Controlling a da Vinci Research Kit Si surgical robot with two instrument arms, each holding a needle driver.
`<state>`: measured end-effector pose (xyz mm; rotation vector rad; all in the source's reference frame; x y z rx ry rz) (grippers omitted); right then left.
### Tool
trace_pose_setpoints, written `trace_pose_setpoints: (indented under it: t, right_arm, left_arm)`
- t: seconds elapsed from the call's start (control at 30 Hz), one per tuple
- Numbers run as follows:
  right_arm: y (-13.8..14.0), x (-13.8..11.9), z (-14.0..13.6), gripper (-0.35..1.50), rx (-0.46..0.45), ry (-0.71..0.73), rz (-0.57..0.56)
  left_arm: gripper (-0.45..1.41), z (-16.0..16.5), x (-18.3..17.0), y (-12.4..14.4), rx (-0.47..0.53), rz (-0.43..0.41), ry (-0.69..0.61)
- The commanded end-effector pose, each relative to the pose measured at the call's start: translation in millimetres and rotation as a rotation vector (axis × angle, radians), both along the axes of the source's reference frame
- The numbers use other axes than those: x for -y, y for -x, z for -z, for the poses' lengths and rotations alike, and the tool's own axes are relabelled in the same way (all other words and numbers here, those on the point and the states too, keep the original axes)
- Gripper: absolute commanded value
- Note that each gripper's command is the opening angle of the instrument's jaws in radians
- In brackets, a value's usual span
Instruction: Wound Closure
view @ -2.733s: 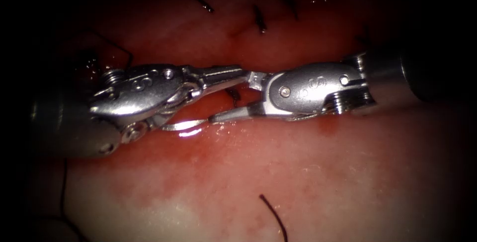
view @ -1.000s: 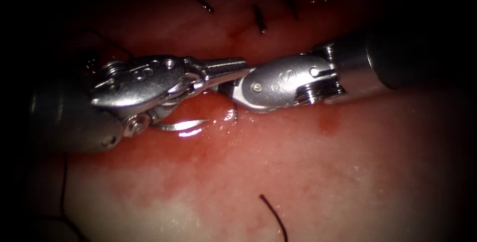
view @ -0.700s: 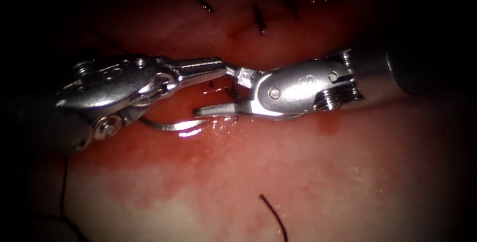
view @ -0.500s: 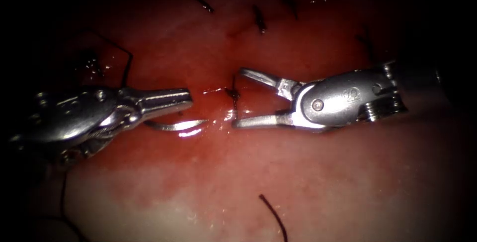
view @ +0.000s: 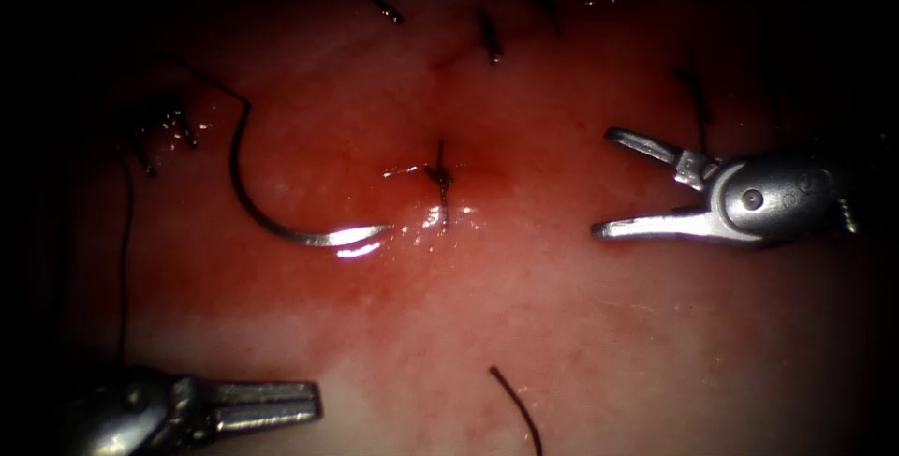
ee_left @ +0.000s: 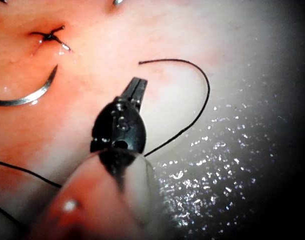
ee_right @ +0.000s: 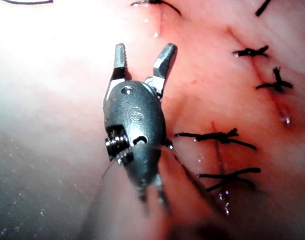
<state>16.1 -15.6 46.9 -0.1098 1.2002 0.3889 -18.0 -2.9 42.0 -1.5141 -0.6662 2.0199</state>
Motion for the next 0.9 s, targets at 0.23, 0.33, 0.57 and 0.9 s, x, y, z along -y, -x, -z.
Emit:
trace_pose_setpoints:
  t: [0.23, 0.33, 0.57, 0.9]
  right_arm:
    - [-1.3, 1.2, -0.4, 1.30, -0.002, 0.000, -0.005]
    - [-1.6, 1.3, -0.5, 1.30, -0.002, 0.001, -0.007]
    - [-2.2, 1.6, -0.5, 1.28, -0.010, -0.001, -0.008]
    - [-2.2, 1.6, -0.5, 1.26, -0.012, -0.007, -0.010]
  left_arm:
    - [0.74, -5.8, 3.5, 1.6, -0.070, -0.103, 0.020]
    - [1.16, -8.6, 4.0, 0.5, -0.126, -0.154, 0.027]
    - [1.08, -12.8, 3.9, -3.1, -0.209, -0.233, 0.041]
    - [0.96, -13.2, 1.3, -8.2, -0.336, -0.237, 0.076]
